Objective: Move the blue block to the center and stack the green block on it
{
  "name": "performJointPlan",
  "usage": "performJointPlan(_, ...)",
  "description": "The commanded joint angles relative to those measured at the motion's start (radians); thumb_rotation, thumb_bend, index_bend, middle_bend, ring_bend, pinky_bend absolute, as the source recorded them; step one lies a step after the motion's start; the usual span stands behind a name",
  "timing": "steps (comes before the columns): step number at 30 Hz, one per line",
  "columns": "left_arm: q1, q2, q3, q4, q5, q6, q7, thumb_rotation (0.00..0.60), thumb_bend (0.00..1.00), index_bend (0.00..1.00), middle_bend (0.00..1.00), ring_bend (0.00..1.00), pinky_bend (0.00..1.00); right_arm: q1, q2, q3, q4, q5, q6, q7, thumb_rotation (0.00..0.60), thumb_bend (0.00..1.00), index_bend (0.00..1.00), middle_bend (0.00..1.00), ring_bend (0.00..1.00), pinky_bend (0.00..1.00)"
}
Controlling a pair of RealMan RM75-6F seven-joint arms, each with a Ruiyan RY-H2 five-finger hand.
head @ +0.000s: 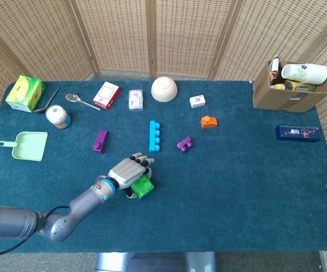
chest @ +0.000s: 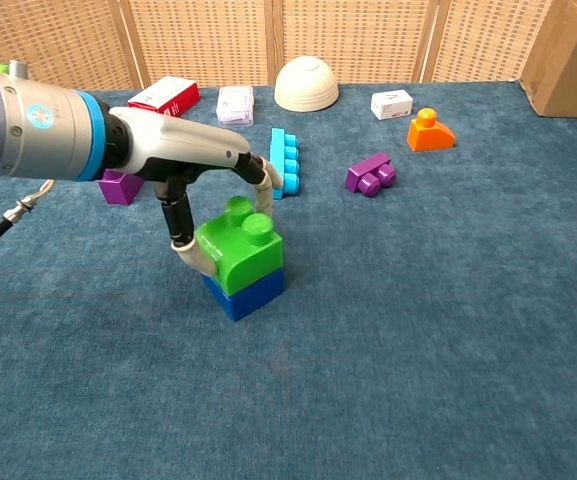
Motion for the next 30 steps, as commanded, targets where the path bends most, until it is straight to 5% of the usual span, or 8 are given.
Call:
performJointPlan(1, 0.006, 0.012, 0.001, -0.008, 0.011, -0.006, -0.013, 0.6, 0.25, 0.18, 0.01, 0.0, 0.0, 0.0, 0.001, 0.0, -0.003, -0.001, 0.001, 0.0, 0.491, 0.24, 0.19, 0.14, 0.0, 0.0)
performJointPlan(13, 0.06, 0.102, -0.041, -0.045, 0.15, -0.055, -0.148, 0.571, 0.24, 0.08, 0.0, 0.0, 0.0, 0.001, 0.006, 0.002, -0.02, -0.002, 0.002, -0.011, 0.493, 0.24, 0.19, 0.14, 0.0, 0.0)
performJointPlan(17, 0.114, 0.149, -0.06, -0.046, 0.297, -0.078, -0.239, 0.439, 0.24, 0.11, 0.0, 0.0, 0.0, 0.006, 0.005, 0.004, -0.025, -0.003, -0.001, -0.019, 0.493, 0.24, 0.19, 0.14, 0.0, 0.0)
performJointPlan(22, 0.199, 0.16, -0.056, -0.023, 0.509, -0.028, -0.336, 0.15, 0.24, 0.16, 0.02, 0.0, 0.0, 0.014, 0.001, 0.005, -0.033, -0.001, -0.007, -0.034, 0.496, 0.24, 0.19, 0.14, 0.0, 0.0)
performJointPlan(30, 0.282, 0.11, -0.004, 0.074, 0.744, 0.039, -0.44, 0.033, 0.23, 0.16, 0.02, 0.0, 0.0, 0.023, -0.007, 0.006, -0.047, -0.001, -0.01, -0.06, 0.495, 0.24, 0.19, 0.14, 0.0, 0.0)
